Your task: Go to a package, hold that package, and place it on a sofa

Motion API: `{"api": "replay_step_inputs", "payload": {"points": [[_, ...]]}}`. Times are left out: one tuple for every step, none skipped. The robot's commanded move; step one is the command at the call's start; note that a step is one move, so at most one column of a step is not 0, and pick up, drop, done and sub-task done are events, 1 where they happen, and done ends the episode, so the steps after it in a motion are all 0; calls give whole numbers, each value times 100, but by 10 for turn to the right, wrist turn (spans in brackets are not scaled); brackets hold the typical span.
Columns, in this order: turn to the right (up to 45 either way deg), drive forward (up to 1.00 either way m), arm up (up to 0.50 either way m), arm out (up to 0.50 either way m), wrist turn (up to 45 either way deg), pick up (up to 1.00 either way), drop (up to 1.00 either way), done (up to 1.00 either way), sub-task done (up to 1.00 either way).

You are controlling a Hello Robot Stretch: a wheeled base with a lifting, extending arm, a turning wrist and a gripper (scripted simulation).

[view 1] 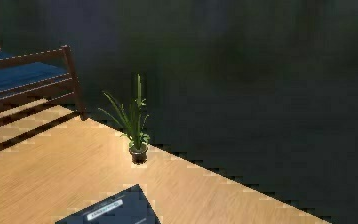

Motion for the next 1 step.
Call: {"api": "replay_step_inputs", "payload": {"points": [[0, 35, 0, 0, 0, 0, 0, 0, 0]]}}
